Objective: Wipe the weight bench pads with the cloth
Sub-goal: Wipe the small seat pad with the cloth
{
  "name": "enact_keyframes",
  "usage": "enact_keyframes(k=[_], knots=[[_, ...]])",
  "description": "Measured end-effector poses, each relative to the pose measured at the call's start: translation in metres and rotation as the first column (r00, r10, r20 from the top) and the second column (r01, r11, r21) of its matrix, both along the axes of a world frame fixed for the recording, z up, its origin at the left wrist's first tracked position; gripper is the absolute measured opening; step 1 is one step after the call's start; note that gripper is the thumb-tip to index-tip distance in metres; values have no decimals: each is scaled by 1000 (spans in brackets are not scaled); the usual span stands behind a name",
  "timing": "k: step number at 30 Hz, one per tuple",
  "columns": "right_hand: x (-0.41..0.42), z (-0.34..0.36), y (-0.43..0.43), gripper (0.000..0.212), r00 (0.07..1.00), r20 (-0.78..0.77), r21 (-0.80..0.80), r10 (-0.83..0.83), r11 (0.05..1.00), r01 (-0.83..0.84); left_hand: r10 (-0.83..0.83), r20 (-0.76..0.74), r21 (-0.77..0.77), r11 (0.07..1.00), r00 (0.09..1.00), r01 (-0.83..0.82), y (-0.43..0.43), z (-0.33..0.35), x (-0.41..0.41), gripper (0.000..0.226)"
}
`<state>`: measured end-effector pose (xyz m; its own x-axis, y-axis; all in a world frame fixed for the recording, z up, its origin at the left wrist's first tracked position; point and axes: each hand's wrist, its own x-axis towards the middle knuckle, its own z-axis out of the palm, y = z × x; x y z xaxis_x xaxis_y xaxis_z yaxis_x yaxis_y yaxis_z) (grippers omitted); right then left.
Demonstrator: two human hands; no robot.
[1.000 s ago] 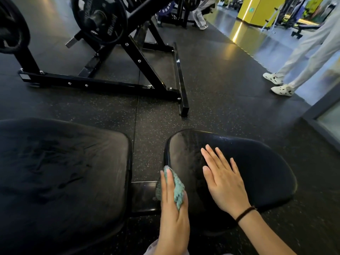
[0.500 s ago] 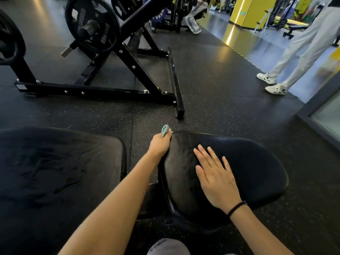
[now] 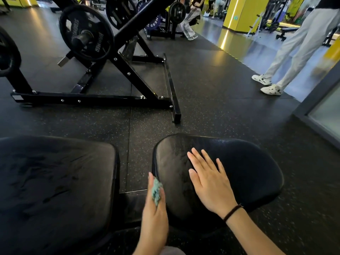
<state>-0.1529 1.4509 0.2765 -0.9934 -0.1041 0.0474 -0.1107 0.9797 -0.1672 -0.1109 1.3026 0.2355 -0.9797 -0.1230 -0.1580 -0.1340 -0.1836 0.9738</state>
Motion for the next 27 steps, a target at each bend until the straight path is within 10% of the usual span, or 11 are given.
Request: enact_keyframes(k=[7, 13, 22, 27], knots=[[1, 4, -3, 69, 999, -32, -36, -12, 999, 11, 97, 245, -391, 921, 965, 6, -11, 21, -119, 56], [-5, -2, -5, 51, 995, -61, -36, -77, 997, 75, -165, 307, -657, 676, 937, 334, 0, 34, -204, 52], [-21, -17, 0, 68, 991, -123, -71, -54, 996, 45, -790, 448, -686, -3, 419, 728, 154, 57, -252, 57], [-21, -18, 1, 67, 986, -157, -79, -62, 996, 50, -817, 465, -639, -43, 341, 768, 160, 52, -253, 61]])
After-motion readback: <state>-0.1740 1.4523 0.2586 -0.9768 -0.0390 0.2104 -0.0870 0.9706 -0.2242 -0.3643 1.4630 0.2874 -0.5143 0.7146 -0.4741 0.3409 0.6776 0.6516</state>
